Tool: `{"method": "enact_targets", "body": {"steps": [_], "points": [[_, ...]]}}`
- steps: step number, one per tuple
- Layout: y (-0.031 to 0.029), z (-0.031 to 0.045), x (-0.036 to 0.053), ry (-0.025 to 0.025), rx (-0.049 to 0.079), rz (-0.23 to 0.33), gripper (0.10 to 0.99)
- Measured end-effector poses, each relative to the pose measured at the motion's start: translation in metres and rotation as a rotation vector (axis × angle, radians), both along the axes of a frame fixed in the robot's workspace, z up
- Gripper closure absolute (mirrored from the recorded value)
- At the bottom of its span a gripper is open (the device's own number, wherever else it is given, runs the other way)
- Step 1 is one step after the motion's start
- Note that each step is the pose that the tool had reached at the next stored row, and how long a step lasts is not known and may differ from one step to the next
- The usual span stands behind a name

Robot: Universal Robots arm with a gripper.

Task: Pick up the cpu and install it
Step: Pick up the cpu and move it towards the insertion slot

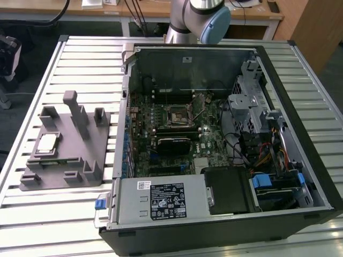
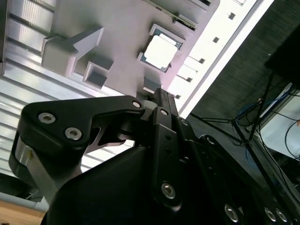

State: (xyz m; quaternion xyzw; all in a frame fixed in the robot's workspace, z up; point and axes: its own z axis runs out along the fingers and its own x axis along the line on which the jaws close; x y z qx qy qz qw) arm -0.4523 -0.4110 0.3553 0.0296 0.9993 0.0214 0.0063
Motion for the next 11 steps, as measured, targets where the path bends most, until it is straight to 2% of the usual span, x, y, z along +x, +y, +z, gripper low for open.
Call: {"method": "enact_targets", "body": {"steps": [3, 4, 5, 6, 7, 9, 10, 11], "points": [[-0.0007, -0.0042, -0.0002, 0.0, 0.0, 0.008, 0.965], [-0.0009, -0.0056, -0.0002, 0.0001, 0.0, 0.013, 0.906], [-0.001, -0.0071, -0.0004, 0.0001, 0.0, 0.018, 0.906], [-0.0011, -0.0085, -0.0004, 0.0001, 0.0, 0.022, 0.847], [-0.0012, -0.0099, -0.0005, 0.0001, 0.0, 0.025, 0.847], [-0.0012, -0.013, -0.0005, 0.0001, 0.0, 0.028, 0.729], [-0.0013, -0.0145, -0.0005, 0.0001, 0.0, 0.03, 0.729], [-0.0012, -0.016, -0.0005, 0.0001, 0.0, 0.032, 0.671]]}}
